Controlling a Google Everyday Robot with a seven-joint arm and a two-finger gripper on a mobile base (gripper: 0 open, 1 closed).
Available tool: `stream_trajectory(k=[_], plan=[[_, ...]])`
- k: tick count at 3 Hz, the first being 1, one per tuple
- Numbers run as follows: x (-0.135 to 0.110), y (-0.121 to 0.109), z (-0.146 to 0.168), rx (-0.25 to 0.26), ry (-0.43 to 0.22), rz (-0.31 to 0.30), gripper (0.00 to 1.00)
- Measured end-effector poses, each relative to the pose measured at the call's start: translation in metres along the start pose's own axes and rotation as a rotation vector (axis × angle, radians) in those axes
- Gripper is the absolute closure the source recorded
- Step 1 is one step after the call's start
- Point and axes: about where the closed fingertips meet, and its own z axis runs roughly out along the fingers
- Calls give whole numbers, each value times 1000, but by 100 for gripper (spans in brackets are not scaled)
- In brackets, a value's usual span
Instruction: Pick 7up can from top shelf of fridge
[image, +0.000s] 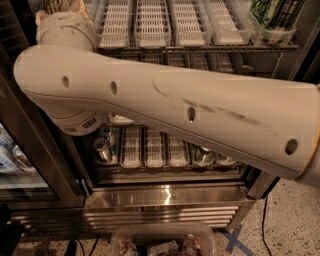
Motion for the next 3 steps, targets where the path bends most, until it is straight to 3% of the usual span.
stream_trajectory(k=[3], plan=[[-45, -19, 4, -58, -74, 101, 100]])
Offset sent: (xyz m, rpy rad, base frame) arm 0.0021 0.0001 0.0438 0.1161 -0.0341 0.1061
